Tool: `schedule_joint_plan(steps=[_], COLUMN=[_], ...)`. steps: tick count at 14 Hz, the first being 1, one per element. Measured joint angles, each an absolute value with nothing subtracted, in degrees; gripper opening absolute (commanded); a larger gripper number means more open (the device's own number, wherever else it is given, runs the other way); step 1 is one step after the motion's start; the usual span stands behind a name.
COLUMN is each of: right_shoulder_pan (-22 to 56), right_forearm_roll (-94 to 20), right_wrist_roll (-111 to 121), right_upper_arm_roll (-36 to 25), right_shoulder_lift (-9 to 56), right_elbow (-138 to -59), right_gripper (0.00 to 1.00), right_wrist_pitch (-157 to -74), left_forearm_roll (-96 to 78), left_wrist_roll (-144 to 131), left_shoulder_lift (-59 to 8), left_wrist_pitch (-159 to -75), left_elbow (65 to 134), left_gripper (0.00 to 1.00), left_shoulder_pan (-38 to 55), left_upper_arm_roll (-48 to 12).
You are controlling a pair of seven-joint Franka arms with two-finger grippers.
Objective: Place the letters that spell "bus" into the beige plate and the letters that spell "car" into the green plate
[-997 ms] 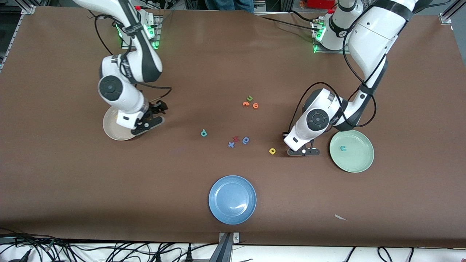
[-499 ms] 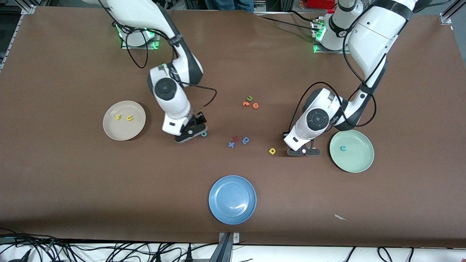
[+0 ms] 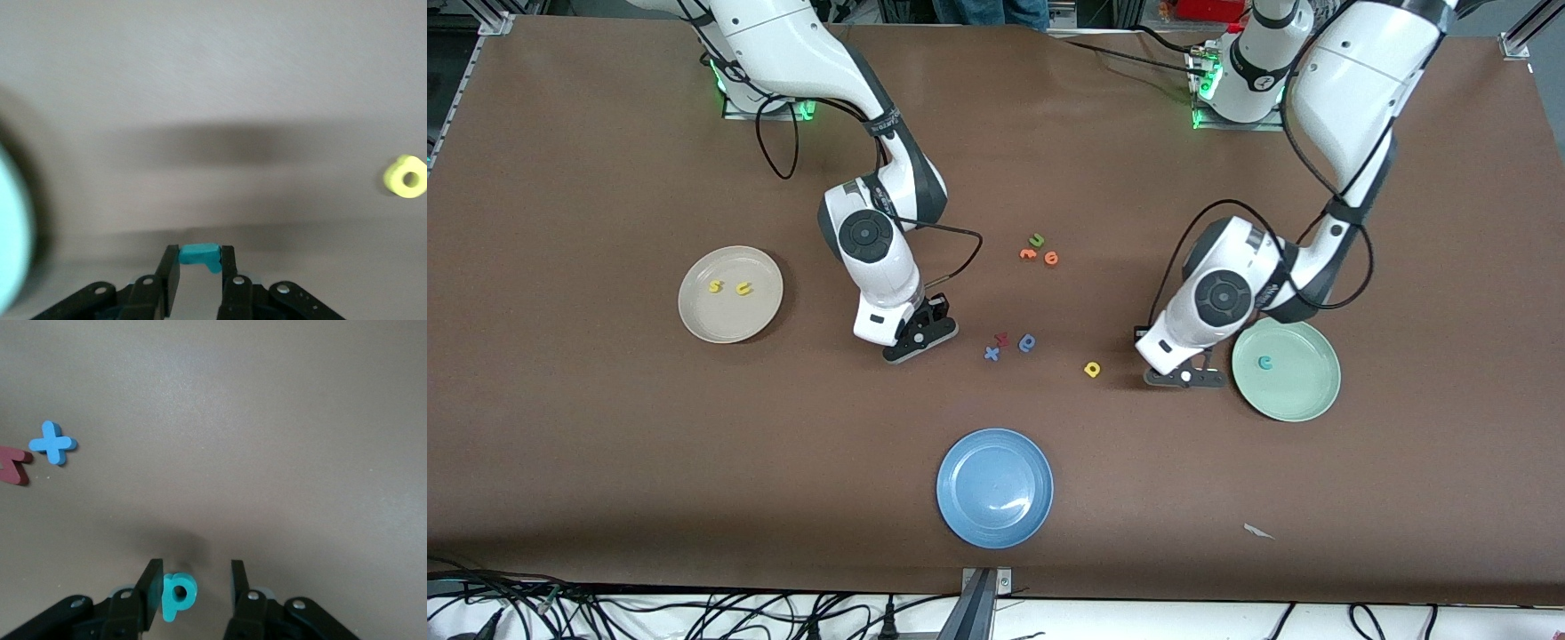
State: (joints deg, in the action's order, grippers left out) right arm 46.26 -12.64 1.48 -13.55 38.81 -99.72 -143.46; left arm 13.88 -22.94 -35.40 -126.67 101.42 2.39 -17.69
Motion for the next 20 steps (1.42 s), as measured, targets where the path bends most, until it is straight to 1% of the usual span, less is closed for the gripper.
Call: schedule_joint_plan(steps=[4,8,9,10,11,12,14,15,16,17,20], right_shoulder_pan=[46.9,48.0,48.1,48.1,48.1,48.1,48.1,48.1,48.1,48.1,48.1], right_forearm_roll=[-12.7,-12.7,-12.7,-12.7,-12.7,-12.7,-12.7,-12.7,-12.7,-12.7,-12.7], right_wrist_roll=[-1.6,-2.6,-2.6,-2.6,-2.6,-2.6,-2.7,-2.7,-2.9,-2.9,-2.9], right_upper_arm_roll=[-13.0,-12.9,-12.9,-12.9,-12.9,-12.9,-13.0,-13.0,-13.0,-13.0,-13.3], right_shoulder_lift=[39.4,40.5,40.7,40.8,40.8,40.8,40.8,40.8,40.8,40.8,40.6], right_elbow=[-99.7,-100.1,-100.1,-100.1,-100.1,-100.1,-100.2,-100.3,-100.4,-100.4,-100.4], right_gripper=[0.53,0.53,0.53,0.53,0.52,0.51,0.49,0.46,0.24,0.12,0.12], right_wrist_pitch=[-143.3,-143.3,-143.3,-143.3,-143.3,-143.3,-143.2,-143.1,-143.1,-143.1,-143.1], left_forearm_roll=[14.1,20.5,21.7,22.5,22.7,22.7,22.7,22.7,22.7,22.7,21.0], left_wrist_roll=[-10.6,-3.9,-2.7,-1.8,-1.2,-0.7,-0.5,-0.5,-0.6,-0.7,-4.4], left_shoulder_lift=[-34.0,-34.1,-34.1,-34.2,-34.3,-34.4,-34.6,-34.7,-34.7,-34.7,-34.7], left_wrist_pitch=[-125.2,-125.2,-125.2,-125.2,-125.2,-125.2,-125.2,-125.3,-125.4,-125.4,-125.4], left_elbow=[100.7,100.7,100.7,100.7,100.7,100.7,100.7,100.7,100.5,100.0,98.9], left_gripper=[0.24,0.25,0.32,0.55,0.88,1.00,1.00,1.00,1.00,1.00,1.00], left_shoulder_pan=[-4.4,-10.4,-11.4,-12.1,-12.5,-12.7,-12.7,-12.7,-12.7,-12.6,-11.3], left_upper_arm_roll=[-17.2,-16.7,-16.7,-16.7,-16.6,-16.6,-16.7,-16.7,-16.7,-16.9,-17.9])
